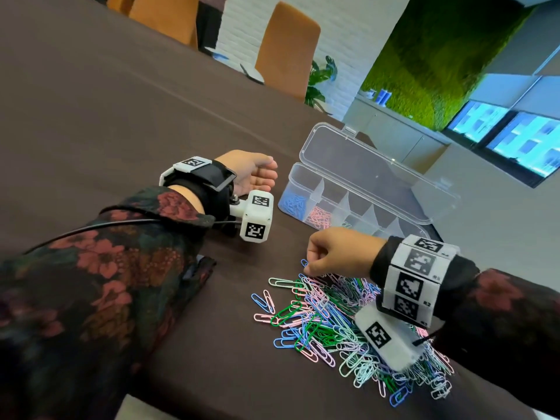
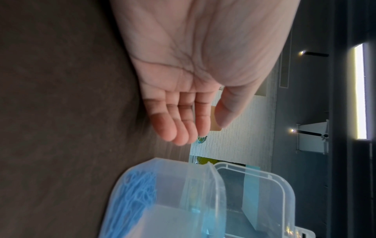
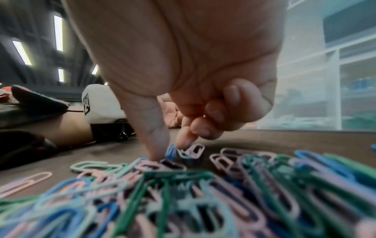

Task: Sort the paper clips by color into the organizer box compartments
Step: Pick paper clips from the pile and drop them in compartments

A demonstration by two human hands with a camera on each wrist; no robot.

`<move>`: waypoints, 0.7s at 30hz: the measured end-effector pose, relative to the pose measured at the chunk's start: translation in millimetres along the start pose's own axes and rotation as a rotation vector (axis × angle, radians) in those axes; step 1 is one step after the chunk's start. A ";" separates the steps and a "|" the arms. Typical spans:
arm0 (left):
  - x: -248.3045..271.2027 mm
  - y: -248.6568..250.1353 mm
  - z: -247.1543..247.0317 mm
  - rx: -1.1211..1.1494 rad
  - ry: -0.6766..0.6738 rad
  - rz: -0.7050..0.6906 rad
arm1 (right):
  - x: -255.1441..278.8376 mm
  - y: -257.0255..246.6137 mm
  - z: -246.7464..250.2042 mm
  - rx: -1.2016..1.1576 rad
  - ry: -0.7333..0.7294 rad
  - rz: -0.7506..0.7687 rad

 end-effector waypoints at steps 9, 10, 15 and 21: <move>-1.5 -0.9 0.7 0.024 -0.001 -0.007 | 5.6 13.3 4.0 -0.847 0.081 0.178; -1.6 -0.9 0.8 0.024 0.000 -0.008 | 7.3 14.7 4.5 -1.050 0.080 0.210; -2.3 -2.4 1.1 0.021 0.001 0.000 | 12.1 -7.1 -13.0 -1.617 -0.157 0.377; -2.3 -1.6 2.0 0.021 0.010 -0.010 | 18.9 -47.7 -27.9 -1.248 -0.299 0.378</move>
Point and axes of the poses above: each hand's wrist, its own x-axis away from the middle knuckle, its own z-axis out of the back of the hand, y = z × x, the point moved 7 cm from there along -x, towards the middle knuckle, and after that the axes turned 11 degrees about -y, right-handed, at the moved point
